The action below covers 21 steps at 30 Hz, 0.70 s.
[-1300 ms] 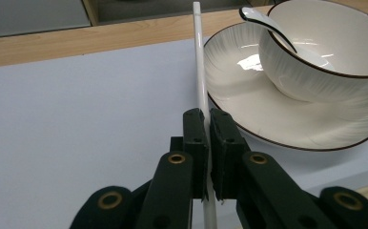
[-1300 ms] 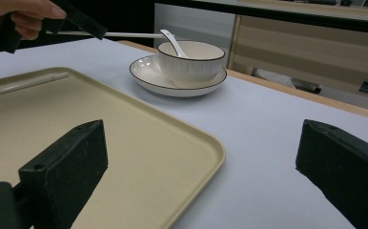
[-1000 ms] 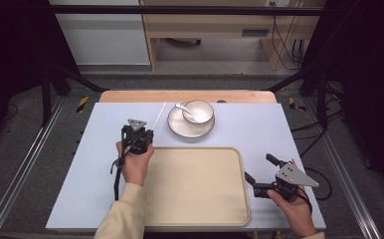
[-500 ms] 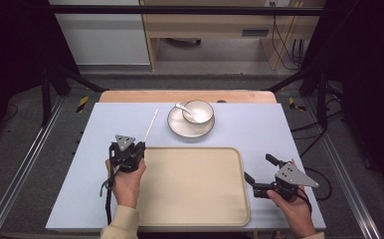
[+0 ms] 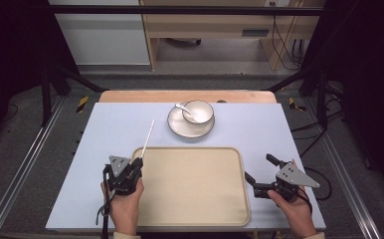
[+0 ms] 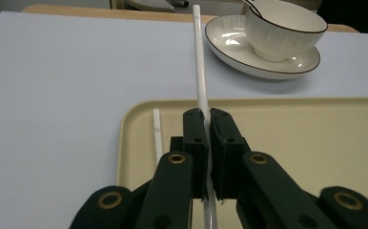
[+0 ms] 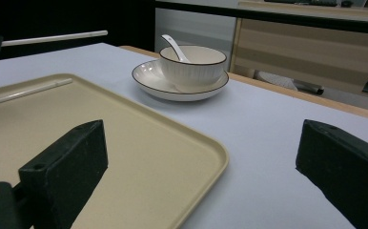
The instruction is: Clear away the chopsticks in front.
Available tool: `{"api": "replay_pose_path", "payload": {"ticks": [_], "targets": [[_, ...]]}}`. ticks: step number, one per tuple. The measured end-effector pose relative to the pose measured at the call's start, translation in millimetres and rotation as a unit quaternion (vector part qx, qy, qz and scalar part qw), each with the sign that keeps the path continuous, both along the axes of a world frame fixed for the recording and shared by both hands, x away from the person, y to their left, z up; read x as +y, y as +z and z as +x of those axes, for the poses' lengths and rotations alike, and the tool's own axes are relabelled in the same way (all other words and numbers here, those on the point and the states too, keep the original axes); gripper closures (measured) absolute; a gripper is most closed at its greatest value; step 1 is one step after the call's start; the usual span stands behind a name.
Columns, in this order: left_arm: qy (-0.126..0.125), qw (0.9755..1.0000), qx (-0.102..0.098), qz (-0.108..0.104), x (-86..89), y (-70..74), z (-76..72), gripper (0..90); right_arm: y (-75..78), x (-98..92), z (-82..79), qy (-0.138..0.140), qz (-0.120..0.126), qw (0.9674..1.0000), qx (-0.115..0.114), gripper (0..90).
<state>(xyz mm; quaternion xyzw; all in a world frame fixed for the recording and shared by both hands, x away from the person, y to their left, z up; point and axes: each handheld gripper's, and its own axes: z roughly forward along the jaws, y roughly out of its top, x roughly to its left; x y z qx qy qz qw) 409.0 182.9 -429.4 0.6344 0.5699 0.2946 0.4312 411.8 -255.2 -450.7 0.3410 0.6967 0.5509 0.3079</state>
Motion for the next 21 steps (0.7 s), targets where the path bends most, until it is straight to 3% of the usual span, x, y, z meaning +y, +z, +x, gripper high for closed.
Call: {"api": "replay_pose_path", "payload": {"ticks": [9,12,21], "targets": [[0.01,0.9999,0.004,-0.004,-5.7,-14.7,-25.5,85.5,-0.2,-0.7,0.5,0.0,0.002,1.0,0.002,3.5],[0.016,0.9998,0.013,-0.005,-9.0,-27.1,-38.2,85.5,0.1,-0.8,0.2,0.0,0.003,1.0,0.002,3.5],[0.043,0.9989,0.018,-0.011,-2.8,-41.3,-54.7,85.5,-0.5,3.3,0.6,0.008,0.001,1.0,0.003,3.5]]}}
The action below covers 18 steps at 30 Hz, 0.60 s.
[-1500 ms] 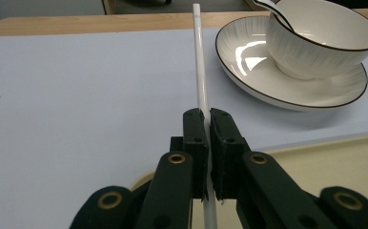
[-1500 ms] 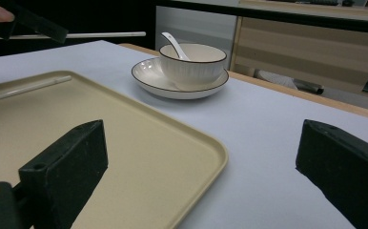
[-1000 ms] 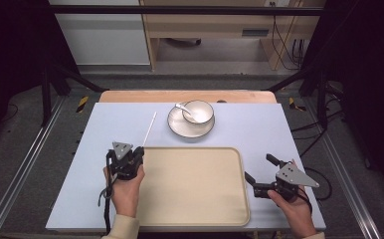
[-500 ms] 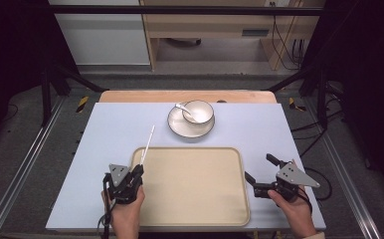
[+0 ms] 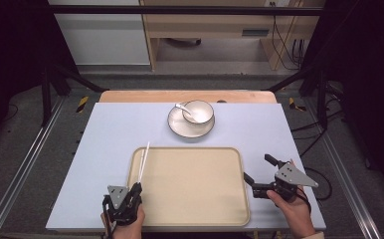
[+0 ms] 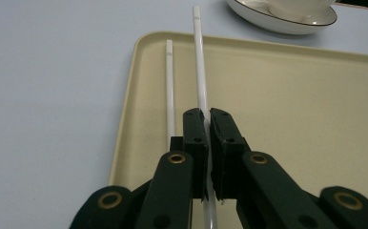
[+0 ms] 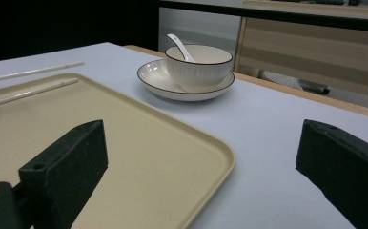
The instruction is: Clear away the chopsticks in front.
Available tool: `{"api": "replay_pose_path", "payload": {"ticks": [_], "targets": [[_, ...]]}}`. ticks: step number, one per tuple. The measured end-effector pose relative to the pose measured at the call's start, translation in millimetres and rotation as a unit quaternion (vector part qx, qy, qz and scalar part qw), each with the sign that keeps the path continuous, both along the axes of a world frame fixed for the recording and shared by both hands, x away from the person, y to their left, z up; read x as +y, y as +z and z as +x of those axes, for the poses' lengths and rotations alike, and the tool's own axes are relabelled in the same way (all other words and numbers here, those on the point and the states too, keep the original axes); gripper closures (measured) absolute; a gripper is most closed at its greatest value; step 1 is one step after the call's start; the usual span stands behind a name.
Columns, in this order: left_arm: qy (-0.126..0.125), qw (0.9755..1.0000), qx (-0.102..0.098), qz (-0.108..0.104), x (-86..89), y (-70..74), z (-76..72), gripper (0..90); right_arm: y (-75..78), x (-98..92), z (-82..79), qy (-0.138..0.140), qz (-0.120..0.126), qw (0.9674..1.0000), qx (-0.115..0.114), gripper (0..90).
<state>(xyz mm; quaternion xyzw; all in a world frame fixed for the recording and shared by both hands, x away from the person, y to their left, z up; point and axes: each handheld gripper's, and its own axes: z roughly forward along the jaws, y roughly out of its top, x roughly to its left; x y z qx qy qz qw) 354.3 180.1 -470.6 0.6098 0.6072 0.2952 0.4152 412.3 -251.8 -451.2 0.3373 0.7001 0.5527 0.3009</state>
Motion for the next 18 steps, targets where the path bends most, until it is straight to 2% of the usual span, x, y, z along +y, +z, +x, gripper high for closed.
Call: {"api": "replay_pose_path", "payload": {"ticks": [8,10,11,18], "targets": [[0.003,1.0,0.003,0.0,-3.1,-3.8,-7.4,85.5,-0.5,-0.3,0.2,0.0,0.0,1.0,0.001,3.5],[0.003,1.0,0.004,0.004,-4.3,-4.5,-7.5,85.4,-0.4,0.1,0.1,0.001,0.0,1.0,0.002,3.5],[0.002,0.9998,0.007,0.018,-7.5,-6.9,-7.6,85.5,-0.4,1.0,-0.1,0.003,-0.001,1.0,0.001,3.5],[0.004,0.9998,0.016,0.012,-7.3,-12.0,-8.1,85.4,-0.7,1.2,-0.2,0.004,-0.002,1.0,0.002,3.5]]}}
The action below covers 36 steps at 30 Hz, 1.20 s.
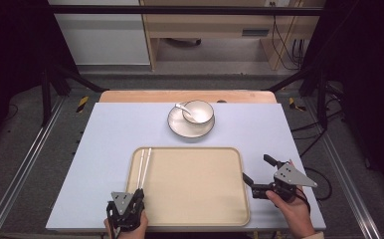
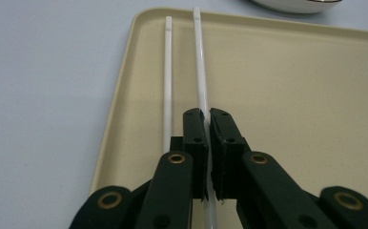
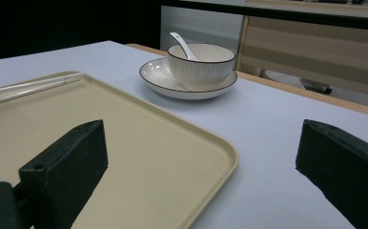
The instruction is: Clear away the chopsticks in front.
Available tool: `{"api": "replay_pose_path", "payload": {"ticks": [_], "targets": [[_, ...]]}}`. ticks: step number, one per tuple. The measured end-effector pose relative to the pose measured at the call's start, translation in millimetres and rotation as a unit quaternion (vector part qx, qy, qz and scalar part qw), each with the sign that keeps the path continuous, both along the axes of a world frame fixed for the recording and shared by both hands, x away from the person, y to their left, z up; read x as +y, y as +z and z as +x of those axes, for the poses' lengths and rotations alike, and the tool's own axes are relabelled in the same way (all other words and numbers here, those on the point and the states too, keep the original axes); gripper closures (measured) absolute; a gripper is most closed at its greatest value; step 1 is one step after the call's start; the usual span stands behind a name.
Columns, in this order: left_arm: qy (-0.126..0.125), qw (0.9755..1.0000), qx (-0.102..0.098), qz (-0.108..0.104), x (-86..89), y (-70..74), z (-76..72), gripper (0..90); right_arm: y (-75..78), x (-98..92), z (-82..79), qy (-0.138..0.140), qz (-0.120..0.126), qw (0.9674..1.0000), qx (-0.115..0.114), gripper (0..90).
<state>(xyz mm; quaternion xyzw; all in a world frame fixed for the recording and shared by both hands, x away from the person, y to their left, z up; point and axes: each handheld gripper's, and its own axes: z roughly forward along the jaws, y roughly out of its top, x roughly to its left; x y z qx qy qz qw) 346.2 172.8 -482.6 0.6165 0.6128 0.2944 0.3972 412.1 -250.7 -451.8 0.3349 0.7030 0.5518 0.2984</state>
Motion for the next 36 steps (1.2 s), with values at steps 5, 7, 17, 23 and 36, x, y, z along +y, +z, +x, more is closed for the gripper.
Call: {"api": "replay_pose_path", "payload": {"ticks": [5,7,17,23,36], "targets": [[0.004,1.0,0.002,0.001,0.4,-2.4,0.2,85.4,0.1,0.2,-0.1,0.001,0.0,1.0,0.0,3.6],[0.006,1.0,0.002,0.001,1.4,-3.2,-0.1,85.4,0.1,0.2,0.0,0.001,0.0,1.0,0.0,3.6],[0.009,0.9999,0.008,-0.002,1.8,-6.2,2.7,85.4,-0.2,0.8,0.1,0.002,-0.001,1.0,0.002,3.7],[0.009,0.9999,0.009,0.004,-2.8,-5.7,6.0,85.3,-0.5,1.8,-0.1,0.004,-0.002,1.0,0.002,3.7],[-0.026,0.9996,-0.012,-0.001,-1.3,1.2,14.3,62.5,-0.6,0.6,0.3,0.003,-0.003,1.0,0.002,3.8]]}}
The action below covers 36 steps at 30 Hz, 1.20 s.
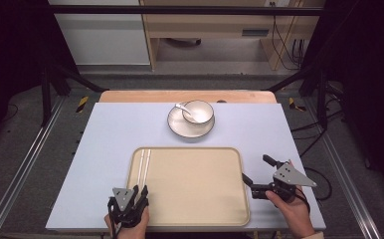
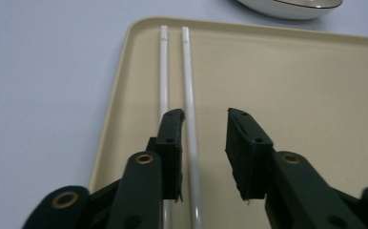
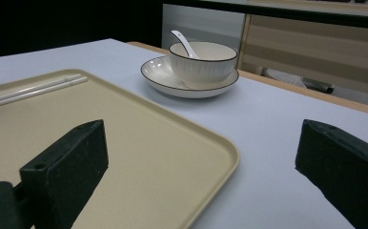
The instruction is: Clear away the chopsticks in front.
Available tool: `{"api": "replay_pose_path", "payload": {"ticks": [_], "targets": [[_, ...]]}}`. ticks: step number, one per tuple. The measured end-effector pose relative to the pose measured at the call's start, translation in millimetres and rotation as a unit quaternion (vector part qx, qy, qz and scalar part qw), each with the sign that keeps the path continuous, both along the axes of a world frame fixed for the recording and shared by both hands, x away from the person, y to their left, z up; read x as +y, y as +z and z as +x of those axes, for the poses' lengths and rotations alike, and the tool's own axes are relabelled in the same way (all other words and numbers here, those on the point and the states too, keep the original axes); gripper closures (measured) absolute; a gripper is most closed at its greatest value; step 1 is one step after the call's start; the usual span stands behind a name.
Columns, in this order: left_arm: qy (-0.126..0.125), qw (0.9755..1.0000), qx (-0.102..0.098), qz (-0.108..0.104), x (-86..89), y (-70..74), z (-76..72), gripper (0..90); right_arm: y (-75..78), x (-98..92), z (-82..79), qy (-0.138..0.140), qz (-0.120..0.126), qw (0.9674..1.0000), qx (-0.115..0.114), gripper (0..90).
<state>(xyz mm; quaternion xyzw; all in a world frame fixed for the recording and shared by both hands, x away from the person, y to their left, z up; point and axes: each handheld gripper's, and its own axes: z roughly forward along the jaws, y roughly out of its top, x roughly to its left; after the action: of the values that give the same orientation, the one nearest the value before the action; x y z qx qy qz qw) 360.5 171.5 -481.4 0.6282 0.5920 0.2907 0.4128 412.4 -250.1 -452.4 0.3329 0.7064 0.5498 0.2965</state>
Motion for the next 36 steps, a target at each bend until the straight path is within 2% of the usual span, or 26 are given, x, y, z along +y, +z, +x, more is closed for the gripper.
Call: {"api": "replay_pose_path", "payload": {"ticks": [1,3,4,6,7,8,9,10,11,12,13,15,17,18,19,21,25,26,27,28,30,31,32,33,34,36], "targets": [[0.0,1.0,0.0,0.0,0.0,0.0,0.0,60.0,0.0,0.0,0.0,0.0,0.0,1.0,0.0,3.8],[-0.042,0.999,0.005,0.013,-2.4,4.8,10.6,54.0,-0.6,-0.1,0.1,-0.001,-0.003,1.0,0.002,3.8],[-0.042,0.999,0.005,0.013,-2.4,4.8,10.6,50.9,-0.6,-0.1,0.1,-0.001,-0.003,1.0,0.002,3.8],[-0.089,0.995,0.013,0.045,-4.3,12.8,25.1,44.4,-0.4,-0.3,-0.2,-0.002,-0.005,1.0,0.001,3.8],[-0.094,0.9942,0.01,0.05,-4.4,14.9,27.7,42.9,-0.4,-0.3,-0.1,-0.002,-0.005,1.0,0.0,3.8],[-0.094,0.9942,0.01,0.05,-4.4,14.9,27.7,41.8,-0.4,-0.3,-0.1,-0.002,-0.005,1.0,0.0,3.8],[-0.114,0.9921,0.004,0.052,-2.9,20.8,38.3,39.6,-0.5,0.1,0.1,-0.003,-0.007,1.0,0.0,3.8],[-0.114,0.9921,0.004,0.052,-2.9,20.8,38.3,37.6,-0.7,0.4,0.1,-0.002,-0.008,1.0,0.0,3.8],[-0.134,0.9902,0.001,0.039,-0.4,24.9,49.8,35.3,-0.8,0.5,0.2,-0.001,-0.012,0.9999,-0.001,3.8],[-0.134,0.9902,0.001,0.039,-0.4,24.9,49.8,33.7,-0.8,0.5,0.2,-0.001,-0.012,0.9999,-0.001,3.8],[-0.156,0.987,-0.005,0.037,3.3,30.7,63.7,31.1,-1.1,1.4,0.3,0.0,-0.015,0.9999,-0.002,3.8],[-0.171,0.9835,-0.016,0.056,8.8,36.0,76.4,28.4,-1.4,1.7,0.2,0.0,-0.018,0.9998,-0.001,3.6],[-0.187,0.9809,-0.032,0.043,18.0,40.7,88.9,24.4,-1.7,1.4,-0.1,-0.002,-0.02,0.9998,-0.001,3.4],[-0.187,0.9809,-0.032,0.043,18.0,40.7,88.9,22.7,-1.7,1.4,-0.1,-0.002,-0.02,0.9998,-0.001,3.4],[-0.194,0.9796,-0.039,0.036,22.7,42.3,93.4,20.6,-1.9,0.5,-0.1,-0.005,-0.02,0.9998,-0.002,3.3],[-0.211,0.975,-0.063,0.029,35.2,45.3,102.5,17.7,-2.2,-0.4,0.5,-0.008,-0.021,0.9998,-0.001,3.1],[-0.237,0.9668,-0.096,0.008,51.1,47.9,108.1,13.0,-2.7,-1.8,1.1,-0.013,-0.023,0.9996,-0.002,2.5],[-0.237,0.9668,-0.096,0.008,51.1,47.9,108.1,11.6,-2.7,-1.8,1.1,-0.013,-0.023,0.9996,-0.002,2.5],[-0.247,0.963,-0.108,0.005,56.8,47.8,106.8,10.1,-2.9,-2.4,1.1,-0.015,-0.022,0.9997,-0.002,2.4],[-0.247,0.963,-0.108,0.005,56.8,47.8,106.8,9.4,-2.9,-2.6,1.1,-0.015,-0.021,0.9997,-0.002,2.3],[-0.255,0.9592,-0.122,0.003,65.4,46.5,101.7,7.9,-2.8,-3.0,1.1,-0.017,-0.021,0.9996,-0.002,2.3],[-0.258,0.9561,-0.139,-0.009,76.5,43.9,95.3,5.3,-2.8,-3.7,1.2,-0.02,-0.021,0.9996,-0.002,2.3],[-0.258,0.9561,-0.139,-0.009,76.5,43.9,95.3,4.8,-2.9,-4.0,1.2,-0.021,-0.022,0.9995,-0.003,2.3],[-0.25,0.9554,-0.155,-0.032,87.7,41.3,90.9,3.9,-2.9,-4.1,1.3,-0.022,-0.023,0.9995,-0.003,2.3],[-0.25,0.9554,-0.155,-0.032,87.7,41.3,90.9,3.5,-2.9,-4.1,1.3,-0.022,-0.023,0.9995,-0.003,2.3],[-0.24,0.9554,-0.166,-0.044,104.7,41.1,85.9,3.4,-3.7,-4.0,1.9,-0.024,-0.027,0.9993,-0.003,2.3]]}}
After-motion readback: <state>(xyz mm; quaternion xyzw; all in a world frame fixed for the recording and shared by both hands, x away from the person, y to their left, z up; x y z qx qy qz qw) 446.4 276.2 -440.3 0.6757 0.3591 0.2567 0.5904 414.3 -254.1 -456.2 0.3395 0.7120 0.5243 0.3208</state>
